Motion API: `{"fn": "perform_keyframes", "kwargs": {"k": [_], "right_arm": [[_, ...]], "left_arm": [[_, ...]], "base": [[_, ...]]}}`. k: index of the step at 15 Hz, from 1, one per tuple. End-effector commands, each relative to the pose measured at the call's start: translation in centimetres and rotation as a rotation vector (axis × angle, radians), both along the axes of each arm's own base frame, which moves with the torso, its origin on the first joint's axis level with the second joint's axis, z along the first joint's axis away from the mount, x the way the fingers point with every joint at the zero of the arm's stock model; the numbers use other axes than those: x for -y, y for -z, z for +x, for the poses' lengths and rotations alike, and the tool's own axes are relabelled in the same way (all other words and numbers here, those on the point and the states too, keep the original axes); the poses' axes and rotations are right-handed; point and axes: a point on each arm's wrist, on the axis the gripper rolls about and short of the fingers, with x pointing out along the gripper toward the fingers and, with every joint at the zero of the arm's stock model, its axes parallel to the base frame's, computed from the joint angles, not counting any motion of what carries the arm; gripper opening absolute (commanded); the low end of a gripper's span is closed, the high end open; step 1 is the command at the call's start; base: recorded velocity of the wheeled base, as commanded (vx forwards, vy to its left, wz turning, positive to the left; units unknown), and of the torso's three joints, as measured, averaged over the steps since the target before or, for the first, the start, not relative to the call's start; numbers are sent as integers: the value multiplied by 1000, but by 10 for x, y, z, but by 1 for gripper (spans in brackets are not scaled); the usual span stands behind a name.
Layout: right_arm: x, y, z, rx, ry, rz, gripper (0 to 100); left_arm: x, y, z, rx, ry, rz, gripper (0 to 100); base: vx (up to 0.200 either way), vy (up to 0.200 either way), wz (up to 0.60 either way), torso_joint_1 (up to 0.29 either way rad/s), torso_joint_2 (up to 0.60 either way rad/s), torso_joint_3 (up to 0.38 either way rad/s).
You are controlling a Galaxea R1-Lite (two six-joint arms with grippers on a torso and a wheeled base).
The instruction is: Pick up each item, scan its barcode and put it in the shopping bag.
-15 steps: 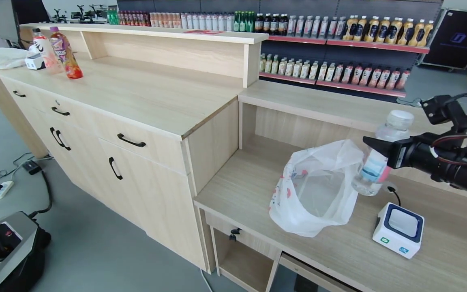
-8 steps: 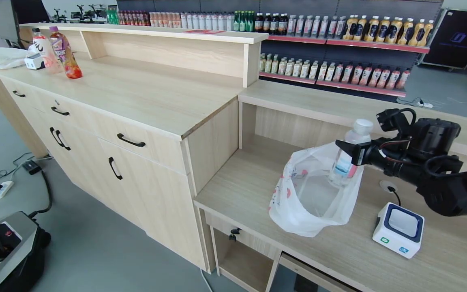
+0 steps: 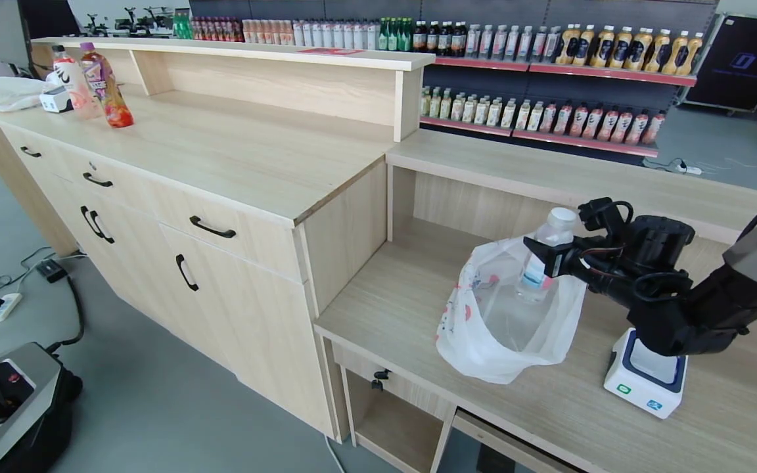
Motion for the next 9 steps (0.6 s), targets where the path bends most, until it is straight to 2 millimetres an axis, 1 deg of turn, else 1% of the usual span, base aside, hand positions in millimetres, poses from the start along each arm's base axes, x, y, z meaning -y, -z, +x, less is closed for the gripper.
{"fn": "perform_keyframes", "kwargs": {"k": [1, 4, 6, 9], "right_arm": [[-3, 19, 9, -29, -8, -5, 0], [-5, 28, 16, -5, -14, -26, 0], [-4, 37, 18, 4, -15, -64, 0], [0, 45, 20, -12, -6, -67, 0]], "left_arm": [[0, 0, 0, 1, -1, 0, 100], [0, 0, 0, 1, -1, 0, 100], [0, 0, 0, 1, -1, 0, 100], [0, 0, 0, 1, -1, 0, 100]], "base": [[0, 0, 0, 0, 0, 0], [0, 0, 0, 0, 0, 0], [0, 0, 0, 0, 0, 0], [0, 0, 0, 0, 0, 0]]}}
